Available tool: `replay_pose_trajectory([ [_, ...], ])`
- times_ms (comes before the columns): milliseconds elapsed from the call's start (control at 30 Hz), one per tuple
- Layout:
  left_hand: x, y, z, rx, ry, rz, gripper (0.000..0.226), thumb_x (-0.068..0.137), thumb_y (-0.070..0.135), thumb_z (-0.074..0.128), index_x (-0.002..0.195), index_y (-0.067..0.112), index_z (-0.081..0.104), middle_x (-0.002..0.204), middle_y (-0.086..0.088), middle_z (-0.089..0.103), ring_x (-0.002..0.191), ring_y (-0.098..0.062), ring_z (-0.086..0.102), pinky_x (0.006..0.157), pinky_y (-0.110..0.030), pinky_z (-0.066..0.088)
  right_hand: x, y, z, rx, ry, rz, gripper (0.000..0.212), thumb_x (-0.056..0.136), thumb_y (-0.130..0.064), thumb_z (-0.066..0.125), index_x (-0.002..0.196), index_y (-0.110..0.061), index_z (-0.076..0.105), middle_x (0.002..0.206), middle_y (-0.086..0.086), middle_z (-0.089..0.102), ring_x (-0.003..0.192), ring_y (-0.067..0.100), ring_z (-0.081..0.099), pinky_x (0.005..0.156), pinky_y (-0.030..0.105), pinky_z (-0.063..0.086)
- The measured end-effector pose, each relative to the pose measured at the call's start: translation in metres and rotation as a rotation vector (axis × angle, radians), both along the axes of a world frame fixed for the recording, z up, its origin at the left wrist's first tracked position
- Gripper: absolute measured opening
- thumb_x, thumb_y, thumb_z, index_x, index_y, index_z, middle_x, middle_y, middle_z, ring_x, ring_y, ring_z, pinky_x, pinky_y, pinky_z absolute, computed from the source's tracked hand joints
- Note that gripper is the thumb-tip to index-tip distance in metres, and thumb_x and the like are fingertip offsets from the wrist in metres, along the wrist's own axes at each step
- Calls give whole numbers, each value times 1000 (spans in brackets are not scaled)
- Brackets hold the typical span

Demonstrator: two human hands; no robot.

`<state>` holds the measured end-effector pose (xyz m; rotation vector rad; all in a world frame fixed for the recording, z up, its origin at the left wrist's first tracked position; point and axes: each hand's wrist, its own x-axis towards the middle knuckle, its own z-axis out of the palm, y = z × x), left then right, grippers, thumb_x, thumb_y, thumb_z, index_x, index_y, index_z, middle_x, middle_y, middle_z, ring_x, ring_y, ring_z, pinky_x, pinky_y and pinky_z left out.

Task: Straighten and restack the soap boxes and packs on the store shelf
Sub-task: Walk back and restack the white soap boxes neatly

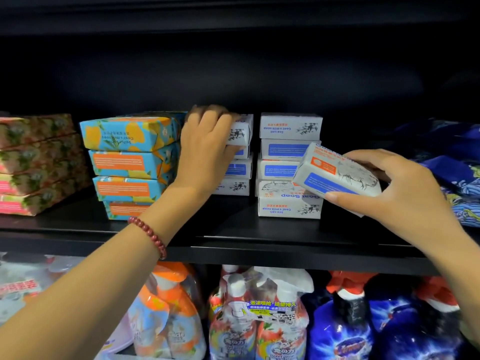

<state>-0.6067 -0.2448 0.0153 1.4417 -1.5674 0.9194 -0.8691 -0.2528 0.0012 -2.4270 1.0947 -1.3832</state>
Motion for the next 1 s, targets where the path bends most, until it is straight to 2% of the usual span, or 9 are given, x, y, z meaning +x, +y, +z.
replay_pose_trajectory([
  [67, -3, 10, 1, -53, -18, -11, 42, 73, 3, 75, 113, -1, 61, 107, -18, 59, 100, -39, 51, 84, -35, 39, 5, -6, 4, -6, 42, 22, 57, 53, -53, 74, 104, -30, 63, 99, -21, 60, 95, -11, 52, 71, -2, 35],
  [167, -8, 28, -1, -149, 21, -80, 42, 78, 15, 74, 114, -1, 60, 101, -19, 59, 95, -33, 51, 79, -23, 33, 17, -16, 9, 3, 86, 74, 51, 55, -44, 79, 102, -30, 63, 98, -17, 61, 93, -7, 54, 73, 0, 36],
  [233, -11, 38, -3, -180, 55, -119, 41, 81, 23, 70, 114, 0, 60, 99, -18, 58, 94, -26, 47, 78, -19, 31, 26, -23, 10, 21, 93, 120, 49, 55, -41, 81, 99, -32, 62, 95, -16, 60, 90, -10, 53, 71, 0, 36],
  [333, -13, 48, -7, -162, 101, -145, 41, 83, 27, 65, 112, 0, 61, 99, -18, 58, 93, -22, 43, 79, -21, 32, 39, -32, 9, 62, 131, 179, 50, 56, -40, 83, 101, -30, 63, 97, -15, 61, 90, -6, 55, 75, 3, 38],
  [433, -11, 53, -12, -145, 110, -165, 42, 84, 29, 64, 112, -1, 60, 97, -18, 56, 92, -26, 44, 77, -29, 37, 48, -38, 3, 70, 215, 164, 62, 58, -42, 82, 115, -24, 63, 101, -19, 55, 100, 2, 53, 89, 13, 38],
  [700, -7, 58, -15, -141, 75, -190, 42, 85, 28, 66, 112, -3, 60, 95, -19, 55, 89, -31, 46, 76, -30, 35, 45, -32, -8, -27, 189, 99, 50, 71, -39, 76, 115, -19, 65, 109, -11, 58, 109, 10, 48, 98, 27, 39],
  [833, -15, 58, -12, -107, 56, -224, 43, 84, 32, 63, 113, -1, 61, 93, -16, 55, 88, -25, 40, 70, -34, 39, 45, -21, -9, -76, 179, 25, 49, 73, -38, 75, 116, -17, 63, 113, -8, 58, 110, 9, 48, 96, 21, 37],
  [933, -24, 56, -3, -98, -25, -230, 43, 83, 35, 63, 110, 1, 63, 89, -14, 55, 84, -22, 38, 70, -25, 31, 31, -10, -5, -169, 88, -56, 45, 72, -38, 74, 111, -17, 66, 105, -10, 60, 102, 8, 52, 90, 19, 38],
  [1000, -33, 52, 3, -91, -77, -239, 42, 81, 35, 66, 107, 1, 64, 87, -13, 55, 82, -20, 37, 70, -23, 27, 17, -3, -4, -147, 51, -53, 41, 72, -42, 71, 106, -19, 68, 100, -13, 61, 97, 5, 55, 87, 16, 40],
])
